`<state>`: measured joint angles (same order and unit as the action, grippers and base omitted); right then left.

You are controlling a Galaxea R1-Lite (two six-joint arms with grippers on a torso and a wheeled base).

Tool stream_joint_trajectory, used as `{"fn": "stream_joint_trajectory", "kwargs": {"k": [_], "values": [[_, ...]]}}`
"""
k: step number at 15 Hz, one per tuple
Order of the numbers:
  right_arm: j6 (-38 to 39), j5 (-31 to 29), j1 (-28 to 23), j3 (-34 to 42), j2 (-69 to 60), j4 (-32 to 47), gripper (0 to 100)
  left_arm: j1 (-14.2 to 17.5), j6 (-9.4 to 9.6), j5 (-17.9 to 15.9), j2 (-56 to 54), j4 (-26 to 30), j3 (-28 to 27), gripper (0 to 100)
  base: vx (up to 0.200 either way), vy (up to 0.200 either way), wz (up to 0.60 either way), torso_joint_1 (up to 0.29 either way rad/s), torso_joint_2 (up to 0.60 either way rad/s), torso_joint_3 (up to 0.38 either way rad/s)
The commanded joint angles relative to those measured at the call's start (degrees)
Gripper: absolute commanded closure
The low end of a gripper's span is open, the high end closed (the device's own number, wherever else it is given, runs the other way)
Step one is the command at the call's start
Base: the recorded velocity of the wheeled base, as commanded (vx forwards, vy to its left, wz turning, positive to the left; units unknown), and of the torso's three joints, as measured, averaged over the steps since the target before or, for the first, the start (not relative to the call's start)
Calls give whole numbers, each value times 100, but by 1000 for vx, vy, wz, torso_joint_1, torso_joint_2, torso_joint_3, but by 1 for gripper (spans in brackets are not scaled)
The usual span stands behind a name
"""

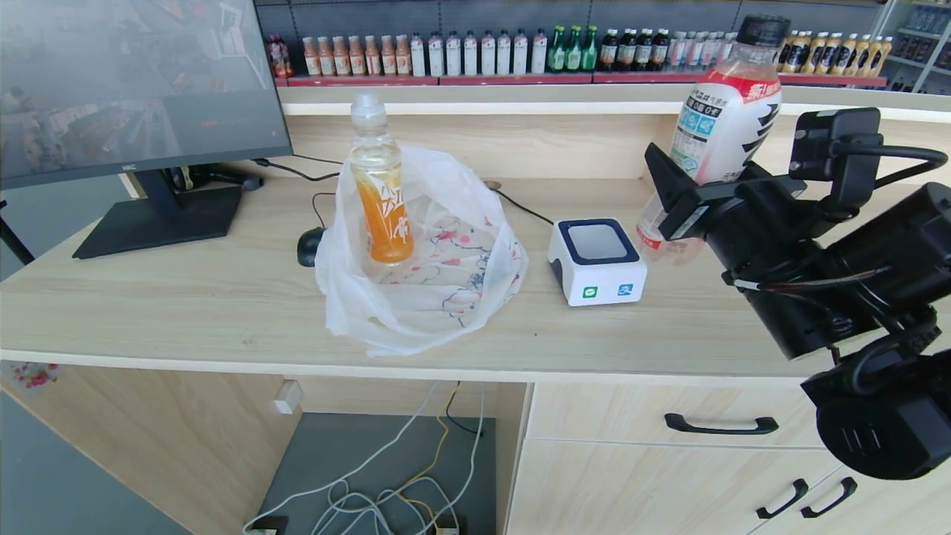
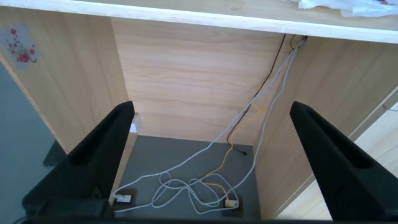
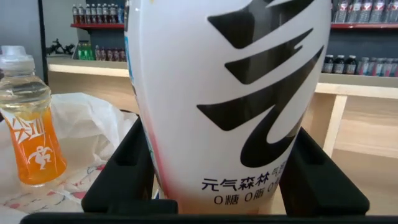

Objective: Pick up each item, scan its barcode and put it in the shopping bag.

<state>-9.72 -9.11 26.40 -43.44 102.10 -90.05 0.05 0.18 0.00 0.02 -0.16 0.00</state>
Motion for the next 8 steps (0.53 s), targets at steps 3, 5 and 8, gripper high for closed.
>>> {"fn": "stream_joint_trajectory", "kwargs": {"k": [3,5,8], "values": [[172,-3,23,-51,109,5,100,4,-9,0,-2,-2,0,0,0,67,0,1,1,1],[304,-3,31,-42,100,5,100,4,-1,0,-2,-2,0,0,0,200,0,-7,2,2],[374,-3,31,-51,91,5,100,4,-9,0,-2,-2,0,0,0,200,0,7,6,1]]}}
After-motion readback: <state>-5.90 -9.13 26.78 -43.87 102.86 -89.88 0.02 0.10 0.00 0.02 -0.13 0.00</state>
